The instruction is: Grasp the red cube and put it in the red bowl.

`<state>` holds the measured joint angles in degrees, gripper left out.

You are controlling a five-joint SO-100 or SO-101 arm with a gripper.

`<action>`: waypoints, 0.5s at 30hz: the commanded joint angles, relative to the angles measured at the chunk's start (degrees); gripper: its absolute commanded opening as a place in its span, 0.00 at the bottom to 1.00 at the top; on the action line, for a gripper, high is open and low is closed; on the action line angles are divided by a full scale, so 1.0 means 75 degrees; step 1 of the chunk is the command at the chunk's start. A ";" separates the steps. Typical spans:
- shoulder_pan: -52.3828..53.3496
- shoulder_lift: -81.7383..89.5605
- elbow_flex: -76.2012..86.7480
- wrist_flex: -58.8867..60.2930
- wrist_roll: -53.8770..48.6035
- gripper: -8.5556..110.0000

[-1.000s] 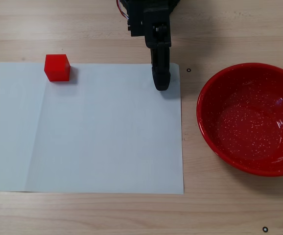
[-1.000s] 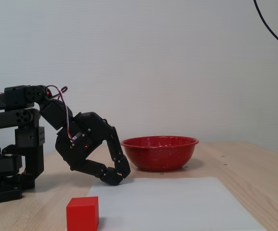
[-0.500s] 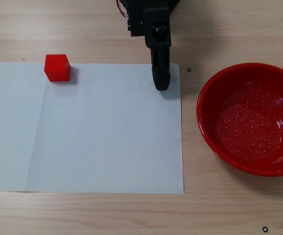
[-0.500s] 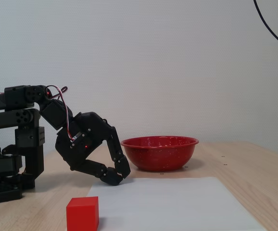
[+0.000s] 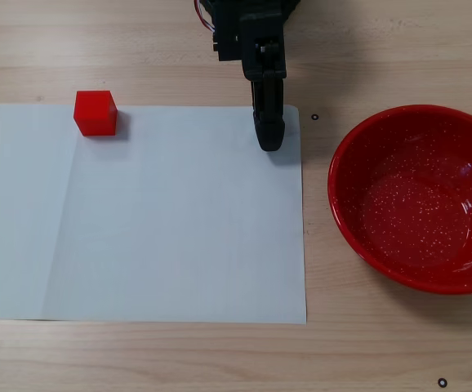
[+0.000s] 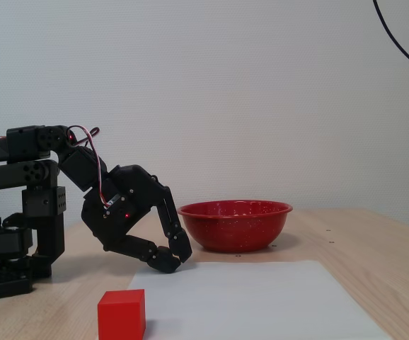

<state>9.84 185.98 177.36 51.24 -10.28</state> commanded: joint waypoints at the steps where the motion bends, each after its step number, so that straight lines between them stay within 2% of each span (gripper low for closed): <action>1: -0.0012 -0.0223 -0.0434 0.0035 0.0141 0.07; 15: -0.0445 -0.1254 -0.2332 0.1230 0.0398 0.07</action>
<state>7.29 177.54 166.99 60.29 -8.26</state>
